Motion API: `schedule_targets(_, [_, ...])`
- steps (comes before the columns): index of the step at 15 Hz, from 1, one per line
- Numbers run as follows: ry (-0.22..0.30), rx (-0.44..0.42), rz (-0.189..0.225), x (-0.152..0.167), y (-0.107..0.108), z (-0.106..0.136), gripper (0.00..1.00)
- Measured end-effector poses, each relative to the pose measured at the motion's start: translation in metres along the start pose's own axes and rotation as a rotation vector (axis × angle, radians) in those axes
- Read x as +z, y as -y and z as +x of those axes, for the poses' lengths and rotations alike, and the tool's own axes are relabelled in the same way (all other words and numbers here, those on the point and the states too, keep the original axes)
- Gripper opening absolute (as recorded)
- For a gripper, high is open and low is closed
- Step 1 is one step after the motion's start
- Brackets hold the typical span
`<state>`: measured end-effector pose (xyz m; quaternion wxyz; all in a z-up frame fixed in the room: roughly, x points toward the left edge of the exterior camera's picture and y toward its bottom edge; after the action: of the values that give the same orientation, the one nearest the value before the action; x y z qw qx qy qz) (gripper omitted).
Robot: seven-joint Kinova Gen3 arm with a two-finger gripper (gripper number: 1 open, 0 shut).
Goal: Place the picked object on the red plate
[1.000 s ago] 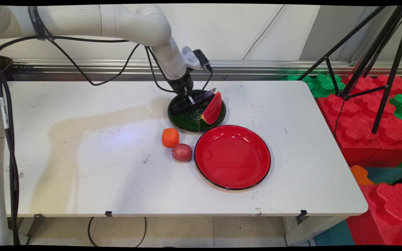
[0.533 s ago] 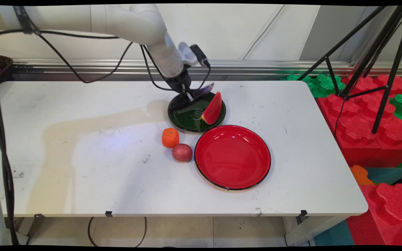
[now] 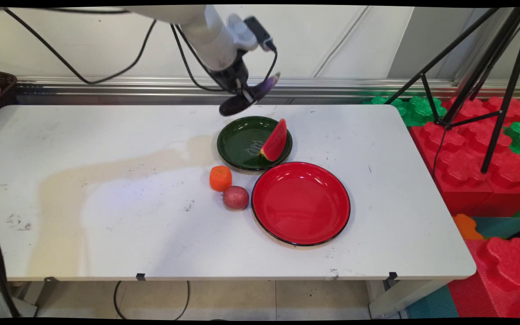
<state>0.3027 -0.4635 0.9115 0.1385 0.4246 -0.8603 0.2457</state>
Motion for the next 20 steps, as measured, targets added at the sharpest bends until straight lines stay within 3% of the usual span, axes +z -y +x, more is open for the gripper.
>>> schedule_targets(3, [-0.023,0.012,0.001,-0.032,-0.015,0.009,0.00])
schedule_targets(9, [-0.050,0.034,-0.050,-0.083,-0.069,0.023,0.00])
schedule_targets(14, [-0.028,0.006,-0.105,-0.105,-0.125,0.030,0.00])
schedule_targets(20, [0.018,-0.027,-0.160,-0.108,-0.181,0.032,0.00])
